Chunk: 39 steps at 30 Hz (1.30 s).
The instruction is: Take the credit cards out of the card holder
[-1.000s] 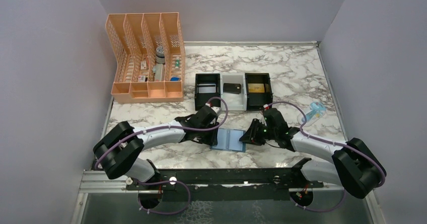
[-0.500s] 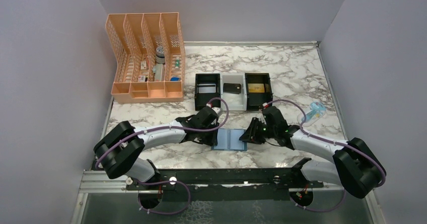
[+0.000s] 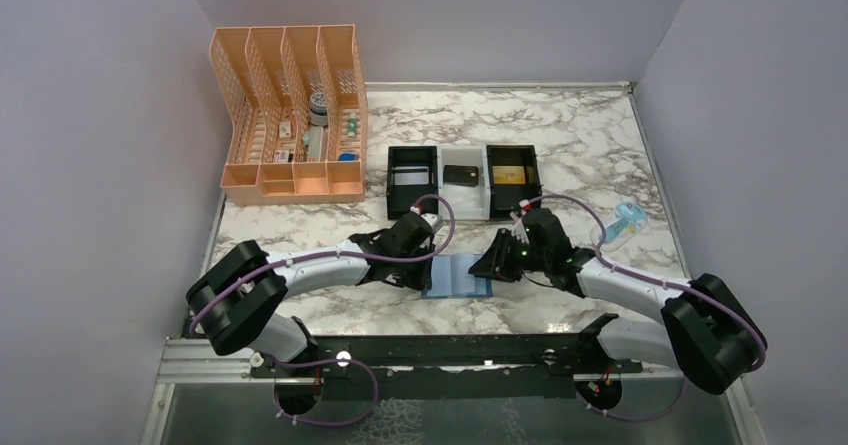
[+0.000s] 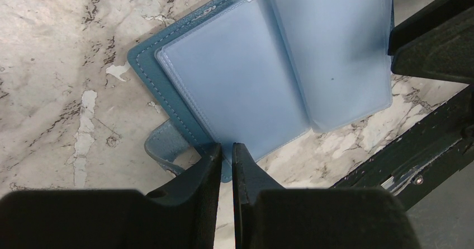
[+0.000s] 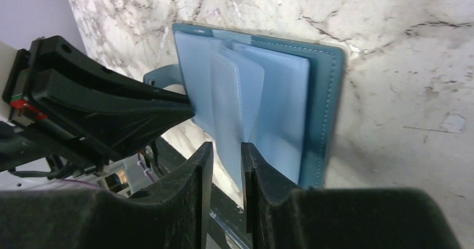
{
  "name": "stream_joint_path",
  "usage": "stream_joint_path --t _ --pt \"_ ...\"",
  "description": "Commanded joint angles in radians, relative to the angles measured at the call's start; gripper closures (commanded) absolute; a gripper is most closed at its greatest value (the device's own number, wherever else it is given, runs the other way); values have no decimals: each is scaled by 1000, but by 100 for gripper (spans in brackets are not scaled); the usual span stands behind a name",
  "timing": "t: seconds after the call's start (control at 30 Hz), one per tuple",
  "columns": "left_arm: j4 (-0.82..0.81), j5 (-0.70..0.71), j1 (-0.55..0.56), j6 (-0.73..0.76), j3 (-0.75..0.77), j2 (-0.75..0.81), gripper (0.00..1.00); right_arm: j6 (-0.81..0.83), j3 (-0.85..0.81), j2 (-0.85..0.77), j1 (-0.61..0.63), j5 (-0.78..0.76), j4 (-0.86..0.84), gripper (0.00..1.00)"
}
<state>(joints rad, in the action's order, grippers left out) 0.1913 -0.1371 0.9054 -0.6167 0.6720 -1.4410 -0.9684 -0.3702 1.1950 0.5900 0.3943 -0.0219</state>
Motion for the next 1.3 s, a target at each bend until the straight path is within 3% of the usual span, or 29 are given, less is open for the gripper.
stream_joint_path --t 0.0,0.43,0.93,1.17,1.27 --pt "-23 14 6 -9 -6 4 85 -23 -22 0 6 68 -79 75" --pt "-22 12 7 1 4 -2 88 27 -80 48 4 175 -105 73" --pt "-21 21 7 -4 14 0 89 16 -152 230 7 392 -287 69" --pt "-21 24 6 0 16 -3 89 112 -205 128 6 268 -74 64" --pt "-19 25 6 0 16 -2 89 160 -238 88 7 139 64 63"
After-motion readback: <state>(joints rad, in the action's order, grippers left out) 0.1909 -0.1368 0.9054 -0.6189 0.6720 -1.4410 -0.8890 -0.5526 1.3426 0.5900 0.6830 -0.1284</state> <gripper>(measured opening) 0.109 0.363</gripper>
